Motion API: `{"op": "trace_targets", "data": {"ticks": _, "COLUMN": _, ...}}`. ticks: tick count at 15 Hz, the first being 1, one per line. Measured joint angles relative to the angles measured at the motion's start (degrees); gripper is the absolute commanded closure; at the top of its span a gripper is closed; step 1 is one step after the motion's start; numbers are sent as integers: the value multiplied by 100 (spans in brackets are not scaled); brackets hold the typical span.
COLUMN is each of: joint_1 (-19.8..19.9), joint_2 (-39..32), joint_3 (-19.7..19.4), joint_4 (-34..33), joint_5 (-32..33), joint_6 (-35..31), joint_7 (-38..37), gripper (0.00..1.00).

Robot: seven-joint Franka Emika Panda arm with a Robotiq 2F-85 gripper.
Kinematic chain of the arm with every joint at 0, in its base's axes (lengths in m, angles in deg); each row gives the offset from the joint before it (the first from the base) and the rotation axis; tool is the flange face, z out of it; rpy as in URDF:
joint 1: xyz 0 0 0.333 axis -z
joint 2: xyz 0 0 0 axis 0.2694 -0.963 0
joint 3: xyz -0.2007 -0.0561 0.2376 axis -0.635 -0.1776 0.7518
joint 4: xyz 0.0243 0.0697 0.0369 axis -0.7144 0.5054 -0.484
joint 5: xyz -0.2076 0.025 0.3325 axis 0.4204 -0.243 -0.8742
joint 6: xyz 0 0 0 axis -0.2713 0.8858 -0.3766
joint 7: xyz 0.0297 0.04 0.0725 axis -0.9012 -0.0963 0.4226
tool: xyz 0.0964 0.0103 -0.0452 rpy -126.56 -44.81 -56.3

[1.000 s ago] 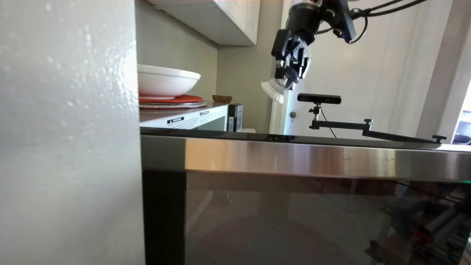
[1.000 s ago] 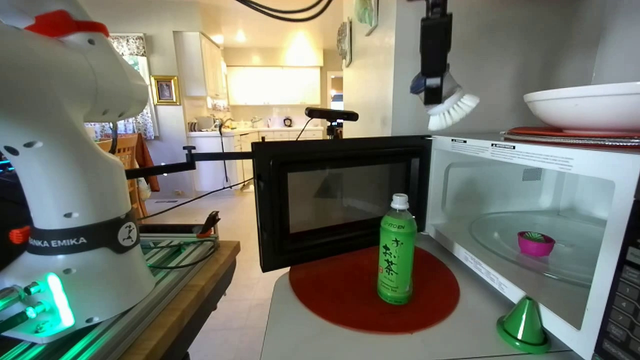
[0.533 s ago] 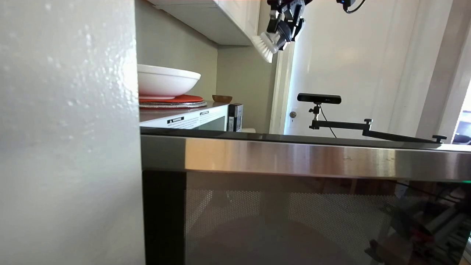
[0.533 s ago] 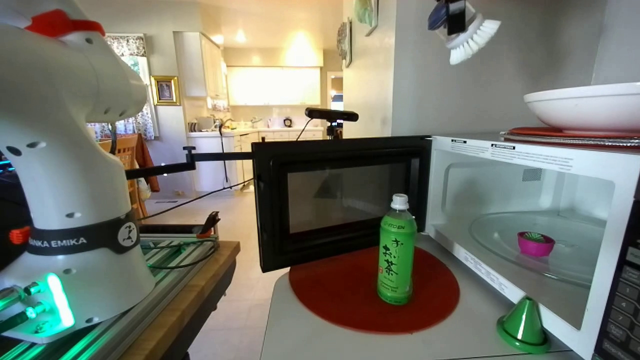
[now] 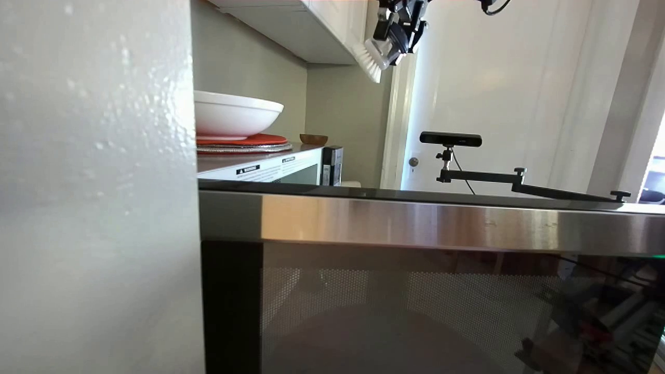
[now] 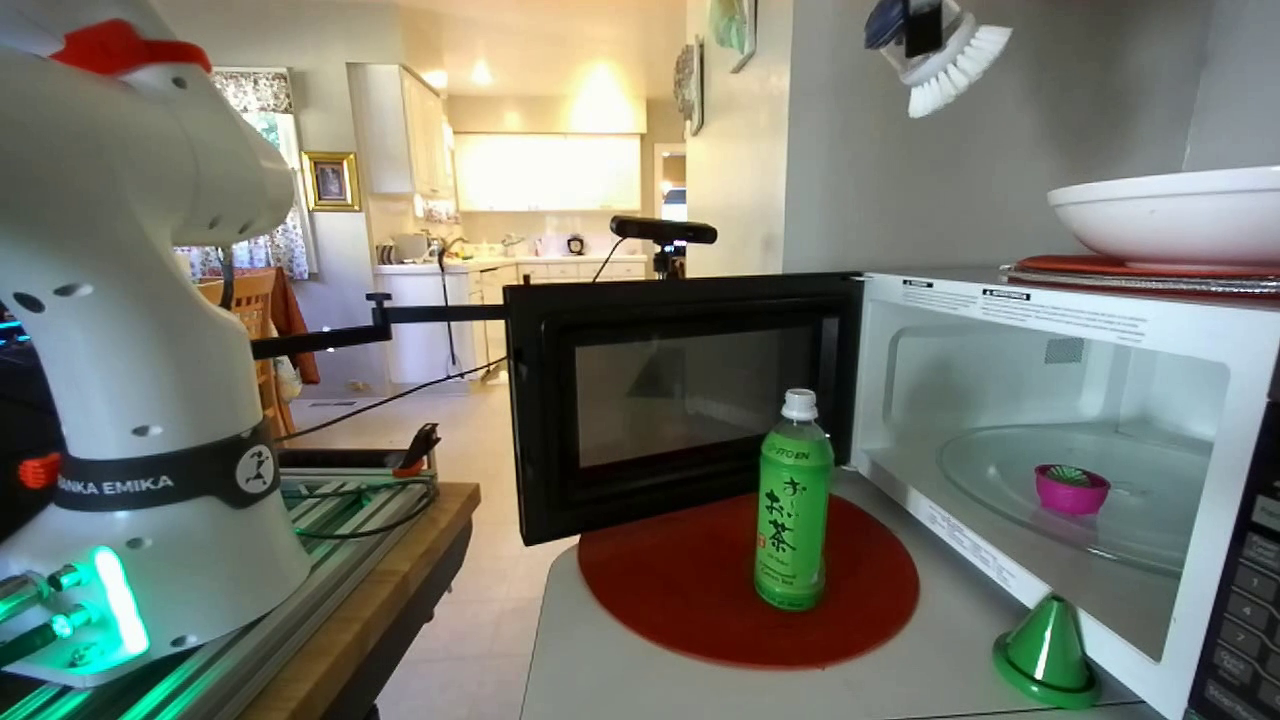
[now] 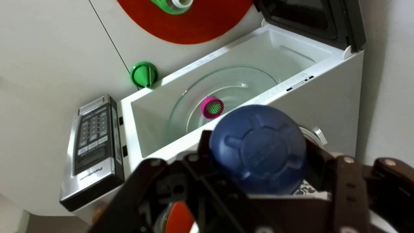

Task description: Use the brush to clean the wall cabinet

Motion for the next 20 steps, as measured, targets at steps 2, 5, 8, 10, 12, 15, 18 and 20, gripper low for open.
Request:
{"op": "trace_targets", "data": {"ticks": 2, "joint_1": -3, "joint_2": -47, "joint_3": 41, "joint_4": -370, "joint_5": 7, "joint_6": 12, "joint_7": 0, "gripper": 65}}
{"op": "trace_targets", "data": {"ticks": 5, "joint_1": -8, "joint_2": -286, "joint_3": 54, "joint_4": -1212, "joint_5": 17, "joint_6": 145, "joint_7": 0, "gripper": 65}}
{"op": "trace_targets", "data": {"ticks": 8, "joint_1": -16, "joint_2": -728, "joint_3": 62, "joint_4": -2138, "joint_5": 17, "joint_6": 367, "joint_7": 0, "gripper": 65}}
{"op": "trace_targets", "data": {"ticks": 10, "joint_1": -36, "joint_2": -1093, "joint_3": 85, "joint_4": -2794, "joint_5": 17, "joint_6": 461, "joint_7": 0, "gripper": 65}}
{"op": "trace_targets", "data": {"ticks": 12, "joint_1": -68, "joint_2": -1455, "joint_3": 124, "joint_4": -3399, "joint_5": 17, "joint_6": 499, "joint_7": 0, "gripper": 65}}
{"op": "trace_targets", "data": {"ticks": 15, "joint_1": -80, "joint_2": -1954, "joint_3": 214, "joint_4": -4251, "joint_5": 27, "joint_6": 499, "joint_7": 0, "gripper": 65}}
{"op": "trace_targets", "data": {"ticks": 18, "joint_1": -79, "joint_2": -2404, "joint_3": 254, "joint_4": -5004, "joint_5": 49, "joint_6": 482, "joint_7": 0, "gripper": 65}}
{"op": "trace_targets", "data": {"ticks": 20, "joint_1": -81, "joint_2": -2691, "joint_3": 265, "joint_4": -5473, "joint_5": 69, "joint_6": 446, "joint_7": 0, "gripper": 65}}
